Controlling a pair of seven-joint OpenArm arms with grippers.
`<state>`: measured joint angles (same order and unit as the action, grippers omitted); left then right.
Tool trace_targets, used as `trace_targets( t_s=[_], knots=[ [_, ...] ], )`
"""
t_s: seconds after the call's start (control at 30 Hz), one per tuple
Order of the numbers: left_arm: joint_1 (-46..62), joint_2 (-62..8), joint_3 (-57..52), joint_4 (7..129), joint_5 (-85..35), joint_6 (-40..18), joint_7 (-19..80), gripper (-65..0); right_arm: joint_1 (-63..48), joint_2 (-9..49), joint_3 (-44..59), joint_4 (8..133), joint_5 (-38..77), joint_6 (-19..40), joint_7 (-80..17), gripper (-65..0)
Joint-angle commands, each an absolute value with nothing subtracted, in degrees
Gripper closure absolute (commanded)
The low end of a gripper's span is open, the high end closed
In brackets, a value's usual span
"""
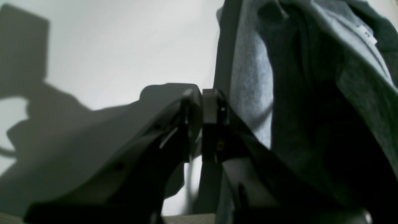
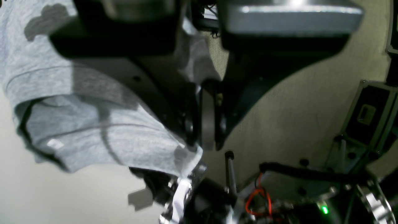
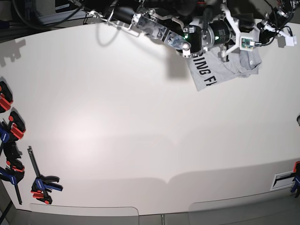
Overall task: Fold the T-shirt properly
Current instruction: 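Fold the shirt over again with both grippers into a compact bundle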
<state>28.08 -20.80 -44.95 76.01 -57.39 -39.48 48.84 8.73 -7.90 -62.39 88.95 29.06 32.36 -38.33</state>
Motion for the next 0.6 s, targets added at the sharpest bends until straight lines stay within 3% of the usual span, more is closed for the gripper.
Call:
trace_targets(
  t_s=[0.0,0.2,0.23,0.37,0.57],
  knots=[
    [28.42,-21.91,-45.3,76.86,-57.95,-40.0,48.12,-4.2,9.54,-9.0,-62.24,90.0,30.72,33.3,-35.86,0.0],
    [28.4,-21.93,-45.3,76.86,-57.95,-40.0,48.12,-4.2,9.85,-9.0,-62.24,90.0,33.28,33.3,-36.47,0.0],
    [28.4,-21.93,-45.3,76.86,-57.95,-40.0,48.12,-4.2,9.82,-9.0,-62.24,90.0,33.26,33.3,-36.47,-2.0],
    [28.42,-21.91,-45.3,76.86,-57.98,-40.0,48.12,-4.2,9.82,-9.0,-62.24,90.0,33.26,33.28,-36.45,-22.1],
    [28.4,-21.91,-45.3,76.86,-57.98,-40.0,48.1,-4.2,9.87,-9.0,-62.24,90.0,33.71,33.28,-35.24,-24.0]
  ],
)
